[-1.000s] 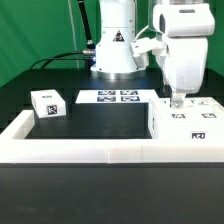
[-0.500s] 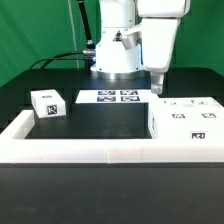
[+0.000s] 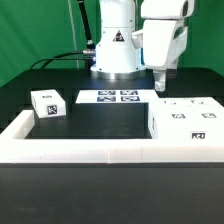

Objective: Assemble cabinet

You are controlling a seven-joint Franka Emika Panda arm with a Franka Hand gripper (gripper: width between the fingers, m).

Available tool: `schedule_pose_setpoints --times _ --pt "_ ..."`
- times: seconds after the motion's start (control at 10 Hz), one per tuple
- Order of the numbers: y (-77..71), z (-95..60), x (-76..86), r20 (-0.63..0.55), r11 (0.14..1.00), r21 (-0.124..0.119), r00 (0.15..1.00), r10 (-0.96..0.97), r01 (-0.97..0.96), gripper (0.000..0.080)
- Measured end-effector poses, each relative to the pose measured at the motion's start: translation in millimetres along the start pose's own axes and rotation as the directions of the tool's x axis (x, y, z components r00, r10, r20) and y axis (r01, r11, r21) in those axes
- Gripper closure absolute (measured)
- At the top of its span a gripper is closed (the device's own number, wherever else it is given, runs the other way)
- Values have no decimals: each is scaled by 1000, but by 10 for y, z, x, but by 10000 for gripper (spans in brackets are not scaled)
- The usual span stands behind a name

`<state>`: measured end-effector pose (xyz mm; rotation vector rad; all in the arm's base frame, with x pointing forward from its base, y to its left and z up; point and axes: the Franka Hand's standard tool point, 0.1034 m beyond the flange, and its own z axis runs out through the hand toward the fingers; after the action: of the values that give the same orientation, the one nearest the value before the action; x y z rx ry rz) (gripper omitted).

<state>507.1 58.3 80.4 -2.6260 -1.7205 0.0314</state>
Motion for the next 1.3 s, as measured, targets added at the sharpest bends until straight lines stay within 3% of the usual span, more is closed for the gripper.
schedule_pose_setpoints --times 0.3,0.4,0.6,1.2,1.3 --pt "-8 2 10 -6 993 6 993 116 -116 2" --pt "17 20 -25 -29 984 -5 983 181 -181 2" --pt "-78 71 -68 -65 886 4 885 462 -463 2" --pt "-164 93 16 -60 647 75 644 763 -759 2" --pt "-174 102 36 -64 560 89 556 829 -824 2"
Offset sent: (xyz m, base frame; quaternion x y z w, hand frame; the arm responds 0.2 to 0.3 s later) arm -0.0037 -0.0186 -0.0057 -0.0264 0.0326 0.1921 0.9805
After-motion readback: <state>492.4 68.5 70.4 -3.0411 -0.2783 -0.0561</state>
